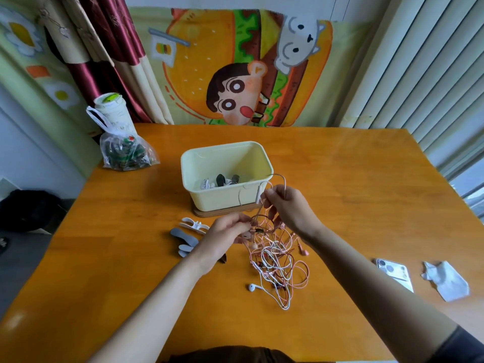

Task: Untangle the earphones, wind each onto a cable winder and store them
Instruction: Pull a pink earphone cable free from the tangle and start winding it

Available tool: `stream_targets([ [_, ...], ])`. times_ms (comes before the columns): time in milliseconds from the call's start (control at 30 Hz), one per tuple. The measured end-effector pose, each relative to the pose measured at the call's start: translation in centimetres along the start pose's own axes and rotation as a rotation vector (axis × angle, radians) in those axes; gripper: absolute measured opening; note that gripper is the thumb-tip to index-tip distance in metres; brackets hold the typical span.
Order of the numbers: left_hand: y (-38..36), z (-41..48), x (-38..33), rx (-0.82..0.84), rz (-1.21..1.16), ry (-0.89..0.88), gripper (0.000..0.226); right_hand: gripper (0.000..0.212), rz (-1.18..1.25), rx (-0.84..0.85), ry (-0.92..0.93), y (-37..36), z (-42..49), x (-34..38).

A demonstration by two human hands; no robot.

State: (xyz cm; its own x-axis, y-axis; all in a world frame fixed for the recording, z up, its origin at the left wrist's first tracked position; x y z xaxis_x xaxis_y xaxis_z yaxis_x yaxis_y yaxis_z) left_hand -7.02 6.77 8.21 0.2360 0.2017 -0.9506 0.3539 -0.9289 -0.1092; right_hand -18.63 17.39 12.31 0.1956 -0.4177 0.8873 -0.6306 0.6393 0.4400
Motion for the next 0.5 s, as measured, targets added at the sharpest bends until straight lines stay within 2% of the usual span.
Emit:
stream_targets([
  [200, 0.07, -0.34, -0.26, -0.013, -0.225, 0.004, 0.015, 0.025, 0.003, -0.039, -0.068, 0.34, 0.44, -0.58],
  [433, 0.53, 0.09, 0.01, -0.059, -0.112, 0.003, 0.011, 0.023, -0.003, -0.036, -0.018, 0.24, 0.35, 0.0],
  [500, 0.33, 0.1, -0.05, -0.046, -0.045, -0.005, 0.018, 0.022, -0.011, -0.034, -0.006, 0.2, 0.42, 0.18],
])
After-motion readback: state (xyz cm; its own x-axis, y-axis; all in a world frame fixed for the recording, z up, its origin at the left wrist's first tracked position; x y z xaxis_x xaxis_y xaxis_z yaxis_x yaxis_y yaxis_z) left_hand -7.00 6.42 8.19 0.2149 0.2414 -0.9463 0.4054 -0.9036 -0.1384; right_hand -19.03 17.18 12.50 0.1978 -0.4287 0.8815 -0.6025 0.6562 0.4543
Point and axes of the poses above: each hand's wrist, its own z-axis towards the middle knuckle, its own y-axis out of the back of the hand, x = y × z, the point moved 2 cm from there along z, towards the middle knuckle, and after that the axes turned 8 degrees about -z, right-handed, at the moved point
